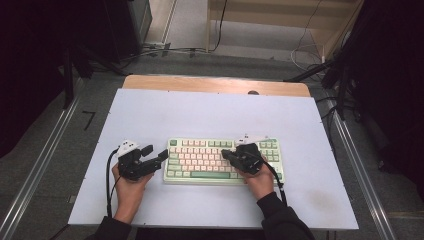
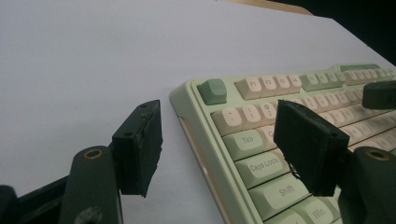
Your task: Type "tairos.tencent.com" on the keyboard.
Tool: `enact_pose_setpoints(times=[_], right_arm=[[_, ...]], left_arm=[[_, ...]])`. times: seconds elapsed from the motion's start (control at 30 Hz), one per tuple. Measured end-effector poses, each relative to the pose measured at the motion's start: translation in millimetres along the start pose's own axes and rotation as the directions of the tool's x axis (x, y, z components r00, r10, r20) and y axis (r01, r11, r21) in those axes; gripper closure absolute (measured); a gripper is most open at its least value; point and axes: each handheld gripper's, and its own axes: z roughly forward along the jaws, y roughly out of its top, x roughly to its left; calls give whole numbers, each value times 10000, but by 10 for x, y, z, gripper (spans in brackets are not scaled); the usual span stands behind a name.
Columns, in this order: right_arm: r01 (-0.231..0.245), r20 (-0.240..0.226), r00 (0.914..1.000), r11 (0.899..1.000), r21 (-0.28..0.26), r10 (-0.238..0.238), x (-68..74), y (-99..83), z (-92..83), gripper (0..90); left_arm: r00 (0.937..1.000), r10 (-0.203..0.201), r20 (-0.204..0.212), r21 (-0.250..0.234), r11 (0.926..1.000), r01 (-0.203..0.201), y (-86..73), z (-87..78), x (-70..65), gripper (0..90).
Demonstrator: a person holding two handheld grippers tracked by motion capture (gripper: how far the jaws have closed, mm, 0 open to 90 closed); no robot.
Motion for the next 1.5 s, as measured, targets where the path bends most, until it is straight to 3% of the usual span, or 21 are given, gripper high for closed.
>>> enact_pose_setpoints(times=[0.03,0.13,0.17,0.2,0.47,0.77,0.9,1.03,1.1,1.13,1.23,1.27,1.37,1.4,1.43,1.5], right_arm=[[-123,-49,9999,9998,-123,122,-4,10,-29,841],[-349,-188,9992,9980,-526,340,-43,23,-114,650],[-349,-188,9992,9980,-526,340,-43,23,-114,650],[-472,-36,9989,9961,-748,470,-62,26,-153,510],[-972,456,9935,9853,-1403,1045,-126,23,-298,304],[-1441,405,9875,9774,-1549,1521,-220,1,-397,294],[-1344,435,9888,9789,-1538,1426,-208,-1,-418,298],[-1350,437,9886,9772,-1640,1439,-235,12,-454,301],[-1375,407,9884,9764,-1665,1462,-245,14,-463,301],[-1424,403,9877,9756,-1674,1511,-249,16,-470,301],[-1374,417,9883,9758,-1703,1465,-250,13,-480,304],[-1368,415,9885,9761,-1686,1457,-248,14,-477,306],[-1424,375,9879,9762,-1637,1504,-263,20,-456,310],[-1424,375,9879,9762,-1637,1504,-263,20,-456,310],[-1464,354,9875,9762,-1601,1539,-262,19,-451,309],[-1477,321,9874,9762,-1586,1546,-250,15,-446,309]], left_arm=[[10000,9,-2,-22,10000,-9,1,-5,1,333],[10000,-45,26,-77,10000,45,7,-4,1,334],[10000,-41,19,-71,10000,41,6,2,-1,334],[10000,-2,65,-34,10000,3,6,9,-2,333],[9997,166,163,-2,9999,-166,17,32,-60,333],[9956,751,562,-43,9972,-750,90,110,-229,333],[9916,1048,752,-157,9945,-1039,143,149,-330,345],[9846,1354,1106,22,9906,-1365,174,276,-426,383],[9777,1678,1263,165,9851,-1712,161,328,-496,402],[9732,1814,1416,217,9823,-1862,152,345,-531,464],[9614,2211,1639,186,9737,-2271,150,349,-596,512],[9595,2250,1693,131,9730,-2305,156,344,-599,539],[9557,2208,1947,125,9737,-2275,185,345,-576,812],[9528,2181,2111,155,9739,-2264,198,349,-569,812],[9514,2136,2218,178,9747,-2230,209,357,-572,899],[9465,2164,2394,252,9731,-2289,229,385,-601,900]])
